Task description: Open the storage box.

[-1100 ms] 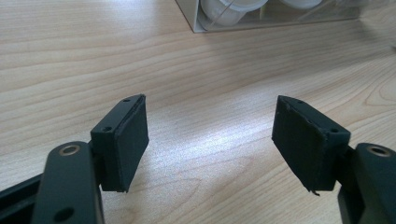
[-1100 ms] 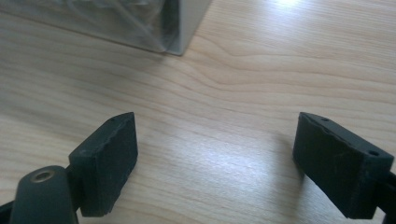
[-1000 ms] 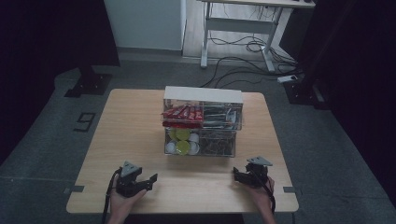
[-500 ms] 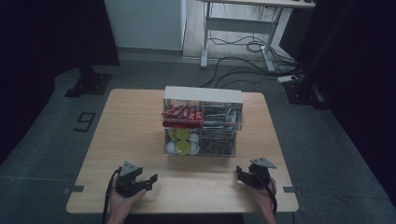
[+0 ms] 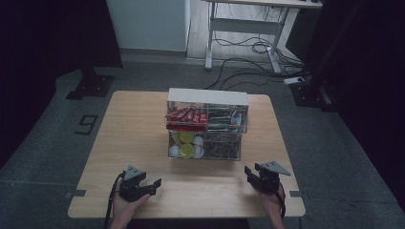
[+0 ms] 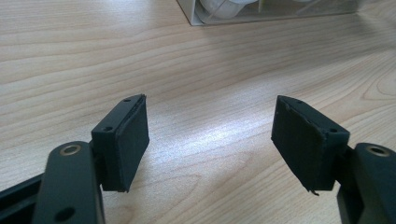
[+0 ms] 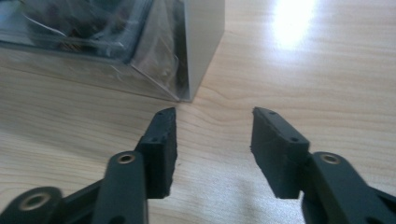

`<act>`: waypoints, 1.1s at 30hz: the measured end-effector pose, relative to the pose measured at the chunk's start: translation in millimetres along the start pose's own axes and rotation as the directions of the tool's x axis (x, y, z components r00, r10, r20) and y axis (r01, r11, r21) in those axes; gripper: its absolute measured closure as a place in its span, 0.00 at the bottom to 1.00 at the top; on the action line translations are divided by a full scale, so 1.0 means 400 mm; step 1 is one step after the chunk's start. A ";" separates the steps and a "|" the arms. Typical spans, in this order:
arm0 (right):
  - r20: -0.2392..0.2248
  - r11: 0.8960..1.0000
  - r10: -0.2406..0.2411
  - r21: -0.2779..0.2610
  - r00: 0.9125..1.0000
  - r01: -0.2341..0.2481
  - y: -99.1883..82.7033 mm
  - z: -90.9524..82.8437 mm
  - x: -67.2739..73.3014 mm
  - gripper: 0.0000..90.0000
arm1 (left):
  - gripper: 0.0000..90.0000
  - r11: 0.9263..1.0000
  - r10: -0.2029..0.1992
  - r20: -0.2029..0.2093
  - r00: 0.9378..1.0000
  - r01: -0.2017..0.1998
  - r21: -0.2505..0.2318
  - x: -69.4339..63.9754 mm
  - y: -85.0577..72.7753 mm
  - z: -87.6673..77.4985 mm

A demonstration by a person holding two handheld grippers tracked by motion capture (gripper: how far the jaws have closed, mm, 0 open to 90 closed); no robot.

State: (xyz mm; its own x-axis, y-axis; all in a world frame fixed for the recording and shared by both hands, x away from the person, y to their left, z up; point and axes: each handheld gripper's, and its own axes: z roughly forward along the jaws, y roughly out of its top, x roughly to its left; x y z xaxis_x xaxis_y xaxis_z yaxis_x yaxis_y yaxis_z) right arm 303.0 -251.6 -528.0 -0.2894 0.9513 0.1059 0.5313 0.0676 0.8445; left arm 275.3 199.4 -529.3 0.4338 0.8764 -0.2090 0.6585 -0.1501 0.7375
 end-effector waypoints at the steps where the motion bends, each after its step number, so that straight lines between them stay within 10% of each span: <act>1: -0.007 1.000 0.002 0.000 1.000 -0.002 0.002 -0.003 0.001 0.62 | 0.31 1.000 -0.002 -0.002 1.000 0.002 -0.002 0.002 0.001 -0.001; 16: -0.071 0.997 -0.055 -0.056 0.996 0.051 0.044 -0.048 0.038 0.97 | 0.31 1.000 -0.016 0.002 1.000 0.016 -0.016 0.006 0.001 -0.012; 33: -0.163 0.989 -0.133 -0.090 0.978 0.120 0.108 -0.035 0.128 0.99 | 0.31 0.999 -0.029 0.005 1.000 0.029 -0.032 0.018 0.006 -0.025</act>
State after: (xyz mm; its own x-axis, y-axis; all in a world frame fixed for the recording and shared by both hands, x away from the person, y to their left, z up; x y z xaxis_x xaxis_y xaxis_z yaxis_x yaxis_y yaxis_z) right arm 299.9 -204.1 -478.7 -0.4833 0.8721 0.0764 0.4187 0.1536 0.8950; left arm 273.9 210.0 -522.8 0.4176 0.8782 -0.2331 0.6506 -0.1100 0.7514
